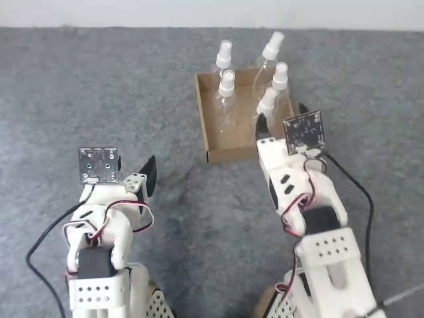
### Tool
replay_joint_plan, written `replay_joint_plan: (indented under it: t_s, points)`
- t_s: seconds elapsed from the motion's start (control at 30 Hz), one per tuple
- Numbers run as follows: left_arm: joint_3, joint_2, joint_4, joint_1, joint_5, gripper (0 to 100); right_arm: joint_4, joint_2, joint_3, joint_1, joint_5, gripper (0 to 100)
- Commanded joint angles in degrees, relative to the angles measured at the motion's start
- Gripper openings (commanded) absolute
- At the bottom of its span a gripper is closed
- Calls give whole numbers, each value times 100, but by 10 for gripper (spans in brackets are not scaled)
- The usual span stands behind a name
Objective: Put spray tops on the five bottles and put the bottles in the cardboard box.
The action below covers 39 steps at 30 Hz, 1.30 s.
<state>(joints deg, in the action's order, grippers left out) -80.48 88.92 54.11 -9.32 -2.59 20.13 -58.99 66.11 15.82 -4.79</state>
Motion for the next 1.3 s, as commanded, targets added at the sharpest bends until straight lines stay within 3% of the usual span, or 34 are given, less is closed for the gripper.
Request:
replay_joint_plan:
  t_s: [0.0,0.2,0.37,0.5,0.67,1.03,1.2,1.27]
  points:
    - [40,53,-167,-26,35,227,1130,-734,70,-13,-97,231]
    - [75,62,-132,-229,35,227,2000,-2097,1345,-92,-105,211]
    - [57,62,-132,-765,62,228,2492,-3582,2127,-637,-105,2]
    - [66,62,-132,-897,35,228,3090,-4611,2708,-980,-105,39]
    - [75,70,-132,-879,26,228,3284,-4356,3007,-1051,-105,6]
    - [-31,70,466,-879,-237,208,3292,-4295,3042,-2211,-105,6]
    - [-1007,70,-686,-905,-229,1,3292,-4295,3042,-2334,-105,6]
    - [-1420,70,-1248,-914,-229,19,3292,-4295,3042,-2316,-97,6]
